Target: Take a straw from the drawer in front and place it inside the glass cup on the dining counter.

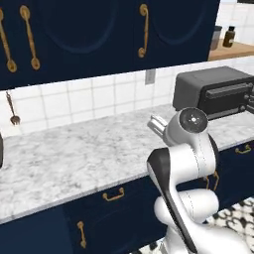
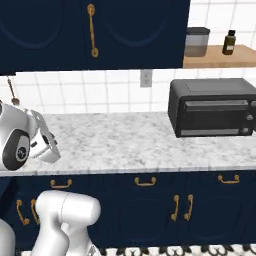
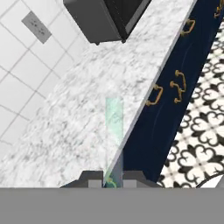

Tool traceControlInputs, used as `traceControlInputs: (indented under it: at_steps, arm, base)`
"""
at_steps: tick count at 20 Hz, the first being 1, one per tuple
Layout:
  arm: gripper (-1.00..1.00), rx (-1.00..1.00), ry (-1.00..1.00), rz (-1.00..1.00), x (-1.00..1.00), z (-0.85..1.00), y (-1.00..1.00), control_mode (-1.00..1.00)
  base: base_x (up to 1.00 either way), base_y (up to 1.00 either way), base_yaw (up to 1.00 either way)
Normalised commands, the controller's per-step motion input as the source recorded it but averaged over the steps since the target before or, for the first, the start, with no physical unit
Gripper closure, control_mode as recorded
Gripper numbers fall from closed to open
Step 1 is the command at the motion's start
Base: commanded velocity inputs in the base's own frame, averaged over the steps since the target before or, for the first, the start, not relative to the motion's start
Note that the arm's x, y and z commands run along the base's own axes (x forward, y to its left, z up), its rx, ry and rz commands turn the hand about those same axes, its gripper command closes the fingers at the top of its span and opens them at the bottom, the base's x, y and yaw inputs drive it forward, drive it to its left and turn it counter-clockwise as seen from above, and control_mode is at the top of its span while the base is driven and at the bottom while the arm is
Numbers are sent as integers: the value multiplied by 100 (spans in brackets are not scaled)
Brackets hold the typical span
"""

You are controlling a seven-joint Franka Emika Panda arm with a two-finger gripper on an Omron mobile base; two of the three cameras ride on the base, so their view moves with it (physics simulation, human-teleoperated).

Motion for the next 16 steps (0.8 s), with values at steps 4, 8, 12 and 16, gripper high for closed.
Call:
traceControlInputs:
  at_steps: [4,8,12,16]
  arm:
    - [100,0,0,0,0,0,0,100]
    - [100,0,0,0,0,0,0,100]
    - [100,0,0,0,0,0,0,100]
    - [100,0,0,0,0,0,0,100]
  base:
    - [2,-58,-56]
    - [2,-41,-68]
    - [0,-35,-73]
    - [0,-22,-78]
